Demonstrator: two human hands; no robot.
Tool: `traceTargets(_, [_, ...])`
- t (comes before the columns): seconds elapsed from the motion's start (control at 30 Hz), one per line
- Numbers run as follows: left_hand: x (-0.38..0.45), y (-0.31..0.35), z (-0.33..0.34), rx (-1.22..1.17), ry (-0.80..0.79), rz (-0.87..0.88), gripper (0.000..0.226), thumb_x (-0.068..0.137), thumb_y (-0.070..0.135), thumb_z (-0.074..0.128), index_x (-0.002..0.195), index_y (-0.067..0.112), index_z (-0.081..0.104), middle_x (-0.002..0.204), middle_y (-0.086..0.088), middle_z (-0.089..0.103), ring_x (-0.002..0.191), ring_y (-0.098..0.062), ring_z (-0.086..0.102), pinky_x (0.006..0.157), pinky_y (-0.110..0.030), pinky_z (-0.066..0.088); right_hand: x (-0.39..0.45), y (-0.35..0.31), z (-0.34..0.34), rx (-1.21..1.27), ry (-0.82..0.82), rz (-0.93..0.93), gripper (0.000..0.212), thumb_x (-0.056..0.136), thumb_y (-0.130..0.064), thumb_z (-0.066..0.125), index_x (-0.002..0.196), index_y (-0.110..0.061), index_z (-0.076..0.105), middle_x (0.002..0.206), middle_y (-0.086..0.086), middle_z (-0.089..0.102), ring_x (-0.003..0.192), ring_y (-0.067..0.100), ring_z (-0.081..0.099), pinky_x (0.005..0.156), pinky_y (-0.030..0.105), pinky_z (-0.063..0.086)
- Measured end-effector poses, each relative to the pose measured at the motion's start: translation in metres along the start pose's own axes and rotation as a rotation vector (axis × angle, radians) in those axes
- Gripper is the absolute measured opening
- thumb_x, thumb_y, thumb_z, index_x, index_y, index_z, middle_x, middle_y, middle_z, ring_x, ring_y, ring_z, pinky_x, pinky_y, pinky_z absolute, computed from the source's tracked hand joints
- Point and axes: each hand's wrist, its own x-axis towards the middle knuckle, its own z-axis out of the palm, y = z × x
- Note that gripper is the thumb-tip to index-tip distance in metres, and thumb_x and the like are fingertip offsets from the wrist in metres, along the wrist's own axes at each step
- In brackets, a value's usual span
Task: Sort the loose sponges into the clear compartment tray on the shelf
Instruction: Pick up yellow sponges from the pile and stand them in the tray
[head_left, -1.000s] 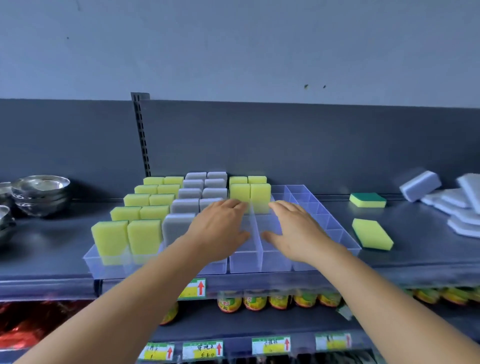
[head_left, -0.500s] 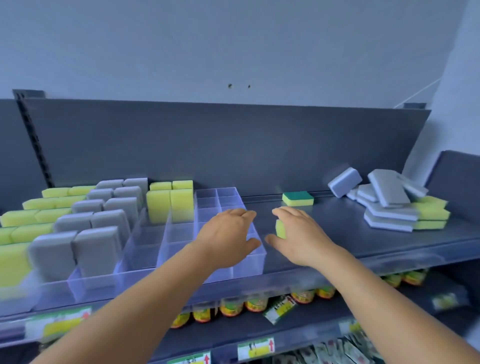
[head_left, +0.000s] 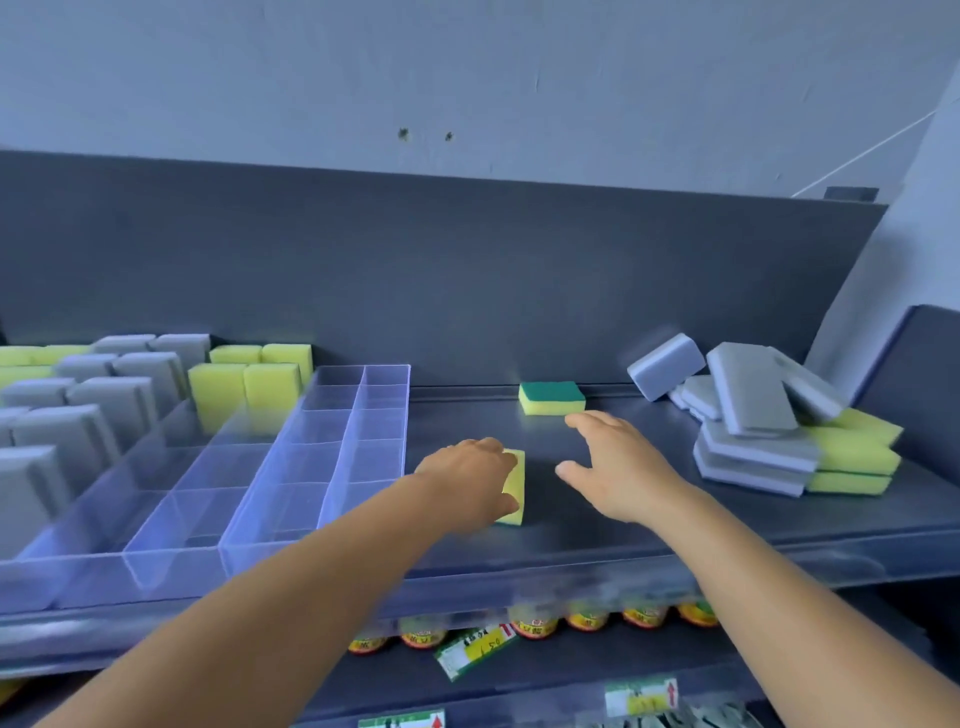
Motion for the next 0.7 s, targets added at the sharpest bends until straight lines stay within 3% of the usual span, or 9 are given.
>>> traceTargets(0.17, [0.043, -0.008, 0.003, 0.001, -0.035, -0.023, 0.048, 0.095, 0.039, 0.047, 0.138, 0.018, 0.044, 0.142, -0.007, 0.039, 0.127, -0.029, 0.043, 0.098, -0.044, 0.045, 0.032, 0.016, 0.005, 0.017, 0.004, -0.01, 0.057, 0.095, -0.032, 0.05, 0.146, -0.018, 0.029, 0.154, -0.003, 0.028, 0.14, 0.019, 0.027, 0.112, 0.035, 0.029])
traceTargets(0.33, [0.091, -0.031, -0.002, -0.067, -0.07, -0.034, 0.044, 0.098, 0.04, 0.039, 0.137, 0.02, 0.044, 0.142, -0.01, 0.037, 0.129, -0.031, 0.04, 0.102, -0.045, 0.04, 0.078, 0.028, 0.015, 0.009, -0.018, -0.011, 0.057, 0.094, -0.031, 0.05, 0.146, -0.019, 0.028, 0.154, -0.004, 0.028, 0.141, 0.018, 0.025, 0.111, 0.032, 0.028])
traceTargets(0.43, [0.117, -0.045, -0.005, -0.106, -0.091, -0.031, 0.044, 0.097, 0.038, 0.044, 0.138, 0.024, 0.04, 0.142, -0.01, 0.037, 0.127, -0.032, 0.041, 0.103, -0.045, 0.04, 0.107, 0.034, 0.023, -0.009, -0.027, -0.01, 0.061, 0.094, -0.031, 0.051, 0.148, -0.021, 0.025, 0.155, -0.005, 0.026, 0.142, 0.018, 0.022, 0.112, 0.031, 0.025])
traceTargets(0.57, [0.144, -0.058, -0.004, -0.145, -0.097, -0.015, 0.058, 0.093, 0.041, 0.052, 0.145, 0.025, 0.029, 0.149, -0.006, 0.031, 0.129, -0.03, 0.044, 0.105, -0.043, 0.039, 0.138, 0.042, 0.036, -0.069, -0.028, -0.019, 0.062, 0.093, -0.032, 0.053, 0.148, -0.022, 0.026, 0.155, -0.005, 0.026, 0.143, 0.018, 0.02, 0.115, 0.032, 0.023])
traceTargets(0.7, [0.159, -0.065, -0.002, -0.155, -0.105, 0.019, 0.077, 0.091, 0.046, 0.053, 0.152, 0.023, 0.013, 0.159, -0.002, 0.016, 0.144, -0.024, 0.026, 0.114, -0.041, 0.029, 0.16, 0.049, 0.046, -0.112, -0.019, -0.035, 0.063, 0.093, -0.034, 0.053, 0.148, -0.021, 0.026, 0.156, -0.004, 0.024, 0.145, 0.018, 0.016, 0.117, 0.031, 0.019])
